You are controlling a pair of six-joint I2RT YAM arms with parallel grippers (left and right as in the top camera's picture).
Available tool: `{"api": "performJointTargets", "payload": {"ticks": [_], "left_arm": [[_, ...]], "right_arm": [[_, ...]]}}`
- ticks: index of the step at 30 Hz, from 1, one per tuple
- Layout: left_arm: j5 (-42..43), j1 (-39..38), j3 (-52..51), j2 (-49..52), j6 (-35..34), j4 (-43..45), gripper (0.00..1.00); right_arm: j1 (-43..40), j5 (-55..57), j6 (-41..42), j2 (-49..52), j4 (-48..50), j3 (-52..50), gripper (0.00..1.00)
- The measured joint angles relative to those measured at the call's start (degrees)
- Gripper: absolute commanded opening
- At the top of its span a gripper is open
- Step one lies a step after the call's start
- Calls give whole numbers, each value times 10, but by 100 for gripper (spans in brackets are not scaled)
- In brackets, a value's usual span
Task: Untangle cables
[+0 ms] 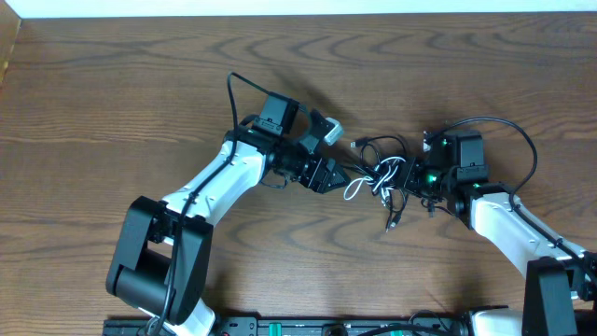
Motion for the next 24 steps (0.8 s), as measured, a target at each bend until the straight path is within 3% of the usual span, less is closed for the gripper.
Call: {"api": "performJointTargets", "payload": {"ticks": [10,24], "left_arm": [[23,-75,0,0,75,3,68],[-114,-129,0,3,48,68,67]], "right_arm": [[0,-49,35,0,0,0,1],[4,-98,38,1,1,0,1]]}}
